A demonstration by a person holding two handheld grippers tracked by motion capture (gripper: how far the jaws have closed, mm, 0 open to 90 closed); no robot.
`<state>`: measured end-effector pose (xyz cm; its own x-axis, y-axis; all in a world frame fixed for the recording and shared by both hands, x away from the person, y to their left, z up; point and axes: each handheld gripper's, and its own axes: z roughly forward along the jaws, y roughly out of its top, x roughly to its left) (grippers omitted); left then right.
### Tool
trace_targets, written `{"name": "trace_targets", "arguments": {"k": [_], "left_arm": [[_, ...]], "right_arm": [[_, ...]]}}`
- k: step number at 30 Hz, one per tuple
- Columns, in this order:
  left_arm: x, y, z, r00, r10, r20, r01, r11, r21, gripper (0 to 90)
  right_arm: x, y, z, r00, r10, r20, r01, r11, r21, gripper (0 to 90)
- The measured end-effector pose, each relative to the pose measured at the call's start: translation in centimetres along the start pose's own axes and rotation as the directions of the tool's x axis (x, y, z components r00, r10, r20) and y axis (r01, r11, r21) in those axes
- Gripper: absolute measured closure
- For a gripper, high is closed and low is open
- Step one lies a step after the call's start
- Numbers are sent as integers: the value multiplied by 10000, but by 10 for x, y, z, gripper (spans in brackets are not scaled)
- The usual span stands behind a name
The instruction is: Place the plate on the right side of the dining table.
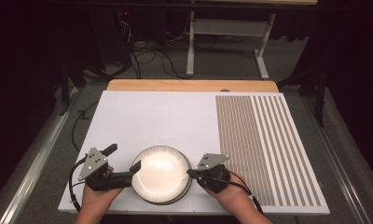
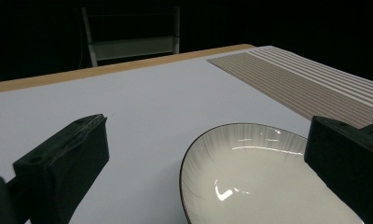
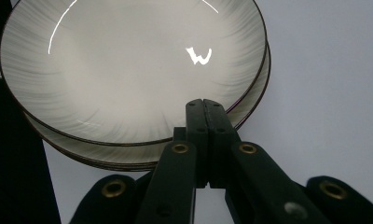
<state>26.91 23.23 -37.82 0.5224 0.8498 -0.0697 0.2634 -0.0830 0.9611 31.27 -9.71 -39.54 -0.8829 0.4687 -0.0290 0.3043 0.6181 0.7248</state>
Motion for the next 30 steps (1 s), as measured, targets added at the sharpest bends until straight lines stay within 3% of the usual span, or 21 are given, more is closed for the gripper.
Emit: {"name": "trace_targets", "arguments": {"k": [12,21,30], "left_arm": [[3,0,-2,9998,-203,-51,202,9998,-67,5],[3,0,-2,9997,-230,-61,230,9997,-32,5],[5,-1,-2,9995,-285,-158,286,9995,103,4]], "right_arm": [[7,5,13,9993,-253,-279,256,9996,104,900],[8,6,14,9993,-166,-345,171,9997,154,900],[15,12,25,9970,-541,-557,554,9982,224,900]]}}
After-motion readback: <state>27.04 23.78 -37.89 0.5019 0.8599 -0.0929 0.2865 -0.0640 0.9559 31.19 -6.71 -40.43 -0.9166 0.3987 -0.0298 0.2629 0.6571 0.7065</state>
